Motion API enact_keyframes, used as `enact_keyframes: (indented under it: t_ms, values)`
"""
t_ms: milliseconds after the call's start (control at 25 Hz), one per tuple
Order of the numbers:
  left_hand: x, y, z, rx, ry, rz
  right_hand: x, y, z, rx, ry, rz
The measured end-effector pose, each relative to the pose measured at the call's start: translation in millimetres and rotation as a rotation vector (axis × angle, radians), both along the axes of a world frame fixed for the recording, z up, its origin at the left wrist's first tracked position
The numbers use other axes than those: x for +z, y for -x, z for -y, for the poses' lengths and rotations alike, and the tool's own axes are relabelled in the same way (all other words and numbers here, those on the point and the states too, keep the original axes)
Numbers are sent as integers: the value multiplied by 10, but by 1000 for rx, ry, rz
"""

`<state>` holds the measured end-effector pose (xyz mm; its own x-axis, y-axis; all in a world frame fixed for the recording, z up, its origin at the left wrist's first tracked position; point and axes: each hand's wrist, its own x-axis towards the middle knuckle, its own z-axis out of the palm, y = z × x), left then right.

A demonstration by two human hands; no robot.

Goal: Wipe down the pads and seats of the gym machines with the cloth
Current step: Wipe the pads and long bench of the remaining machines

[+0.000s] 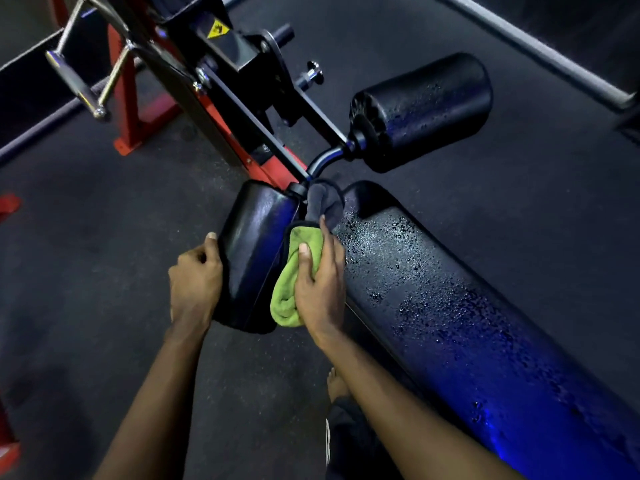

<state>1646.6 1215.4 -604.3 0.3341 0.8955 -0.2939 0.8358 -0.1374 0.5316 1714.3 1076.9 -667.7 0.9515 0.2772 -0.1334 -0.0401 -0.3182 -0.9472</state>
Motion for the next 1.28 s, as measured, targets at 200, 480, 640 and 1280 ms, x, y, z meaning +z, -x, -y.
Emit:
enact_keyframes:
  t_ms: [200, 480, 640, 1280]
  values:
    - [-45, -273, -36, -177, -147, 190, 55, -518, 128, -31, 55, 93]
    - [-43, -944, 113, -471, -281, 416, 319, -1533, 435, -96, 253, 303]
    - [-19, -1407, 253, -619, -242, 455, 480, -2123, 657, -186, 414, 441]
    - [-350, -2779, 385, -881, -301, 169, 436, -3255, 601, 35, 614, 422]
